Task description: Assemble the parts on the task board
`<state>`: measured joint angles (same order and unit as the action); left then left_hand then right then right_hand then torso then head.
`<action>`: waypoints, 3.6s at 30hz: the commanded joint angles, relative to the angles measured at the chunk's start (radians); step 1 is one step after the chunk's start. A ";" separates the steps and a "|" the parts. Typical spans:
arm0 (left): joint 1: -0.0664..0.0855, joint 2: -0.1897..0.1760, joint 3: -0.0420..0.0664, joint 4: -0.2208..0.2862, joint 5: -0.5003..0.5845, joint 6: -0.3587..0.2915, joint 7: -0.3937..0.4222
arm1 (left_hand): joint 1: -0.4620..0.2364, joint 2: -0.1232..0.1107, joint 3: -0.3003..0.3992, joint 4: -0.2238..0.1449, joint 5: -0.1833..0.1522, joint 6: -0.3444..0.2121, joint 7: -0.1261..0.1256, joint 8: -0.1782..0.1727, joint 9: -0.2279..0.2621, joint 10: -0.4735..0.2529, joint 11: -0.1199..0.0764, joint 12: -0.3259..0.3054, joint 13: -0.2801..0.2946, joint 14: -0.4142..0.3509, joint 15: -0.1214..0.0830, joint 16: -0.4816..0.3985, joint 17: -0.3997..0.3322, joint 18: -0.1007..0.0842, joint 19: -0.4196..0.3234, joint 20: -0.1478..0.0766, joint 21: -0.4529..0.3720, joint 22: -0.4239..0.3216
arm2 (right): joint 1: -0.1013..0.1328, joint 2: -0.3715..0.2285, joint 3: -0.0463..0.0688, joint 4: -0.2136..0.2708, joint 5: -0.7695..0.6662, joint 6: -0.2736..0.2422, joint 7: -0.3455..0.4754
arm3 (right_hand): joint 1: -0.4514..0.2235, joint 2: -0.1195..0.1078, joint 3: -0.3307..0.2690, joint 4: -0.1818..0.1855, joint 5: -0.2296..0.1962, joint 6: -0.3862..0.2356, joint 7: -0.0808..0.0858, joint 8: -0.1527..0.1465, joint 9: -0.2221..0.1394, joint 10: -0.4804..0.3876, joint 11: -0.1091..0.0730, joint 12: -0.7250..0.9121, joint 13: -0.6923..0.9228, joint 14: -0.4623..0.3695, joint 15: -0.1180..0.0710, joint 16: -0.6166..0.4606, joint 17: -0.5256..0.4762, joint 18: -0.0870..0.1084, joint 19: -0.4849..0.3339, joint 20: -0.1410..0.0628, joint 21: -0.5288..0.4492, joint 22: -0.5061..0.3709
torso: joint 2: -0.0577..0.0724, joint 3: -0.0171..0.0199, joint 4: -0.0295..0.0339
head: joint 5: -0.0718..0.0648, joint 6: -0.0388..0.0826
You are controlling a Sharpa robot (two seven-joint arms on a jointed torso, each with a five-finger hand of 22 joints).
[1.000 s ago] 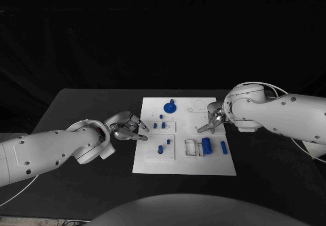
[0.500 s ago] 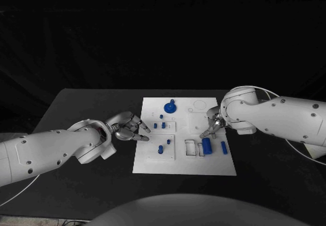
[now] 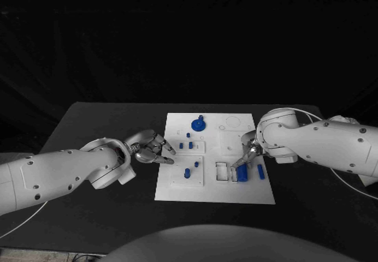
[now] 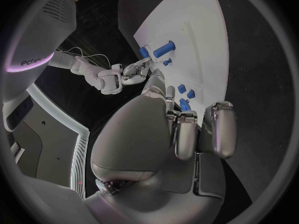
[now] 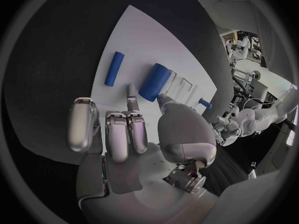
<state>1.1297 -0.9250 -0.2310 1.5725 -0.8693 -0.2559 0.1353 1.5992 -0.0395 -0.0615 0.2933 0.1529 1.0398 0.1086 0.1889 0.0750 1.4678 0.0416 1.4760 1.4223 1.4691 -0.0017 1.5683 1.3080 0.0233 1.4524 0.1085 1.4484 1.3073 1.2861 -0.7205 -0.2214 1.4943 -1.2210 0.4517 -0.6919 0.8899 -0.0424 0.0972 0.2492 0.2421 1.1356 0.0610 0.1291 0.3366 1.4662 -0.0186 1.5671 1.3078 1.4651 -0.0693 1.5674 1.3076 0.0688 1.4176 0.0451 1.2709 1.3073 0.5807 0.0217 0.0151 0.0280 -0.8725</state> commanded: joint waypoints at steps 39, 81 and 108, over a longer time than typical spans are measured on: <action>-0.002 0.009 0.001 -0.004 0.004 0.041 -0.029 | 0.005 0.016 -0.005 -0.003 0.019 0.003 -0.001 0.008 -0.002 0.015 -0.008 0.002 0.026 0.102 -0.008 0.002 0.263 0.014 0.003 -0.005 0.001 0.215 | 0.014 -0.055 0.000 -0.001 0.193 -0.134 0.012 | 0.038 -0.020 0.226 -0.207 0.416 -0.059 -0.056 0.207 0.467 0.105 -0.046 0.004 0.263 0.106 -0.041 0.003 0.263 0.021 -0.033 -0.040 -0.123 0.141 | 0.000 0.0000 -0.0002 | 0.012 0.000; -0.004 0.014 0.001 -0.004 0.004 0.056 -0.032 | 0.007 0.022 -0.007 -0.001 0.040 0.001 0.000 0.012 -0.003 0.014 -0.008 0.001 0.025 0.102 -0.009 0.002 0.263 0.014 0.002 -0.006 0.000 0.215 | -0.007 0.061 0.001 -0.009 0.252 -0.210 0.033 | 0.040 -0.018 0.259 -0.240 0.367 -0.118 -0.035 0.169 0.501 0.105 -0.027 0.004 0.263 0.106 -0.025 0.003 0.263 0.029 -0.059 -0.027 -0.179 0.131 | 0.000 0.0002 0.0001 | 0.023 0.000; -0.004 0.018 0.001 -0.007 0.004 0.072 -0.040 | 0.001 0.023 -0.010 0.000 0.044 0.001 0.000 0.013 -0.003 0.014 -0.008 0.001 0.025 0.102 -0.009 0.002 0.263 0.014 0.002 -0.007 0.000 0.214 | -0.019 0.058 0.001 -0.011 0.230 -0.211 0.027 | -0.073 -0.004 0.129 -0.141 -0.117 -0.101 -0.027 0.134 0.548 0.105 -0.019 0.004 0.263 0.106 -0.019 0.003 0.263 0.028 -0.044 -0.019 -0.183 0.134 | 0.000 0.0003 0.0004 | 0.025 0.000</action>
<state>1.1257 -0.9088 -0.2309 1.5634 -0.8693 -0.2029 0.0969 1.6029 -0.0201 -0.0675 0.2935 0.1946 1.0397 0.1086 0.1967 0.0734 1.4664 0.0428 1.4814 1.4444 1.4654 -0.0054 1.5683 1.3073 0.0233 1.4524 0.1086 1.4484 1.3073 1.2690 -0.6632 -0.2201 1.4816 -0.9808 0.2398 -0.6698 0.8271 -0.0466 0.2327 0.1056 0.1320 1.0347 0.0237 0.2663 0.8830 1.4652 -0.0443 1.5670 1.3073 1.4645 -0.0948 1.5674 1.3075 0.0844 1.3699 0.0217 1.0929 1.3077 0.5807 0.0219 0.0150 0.0523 -0.8725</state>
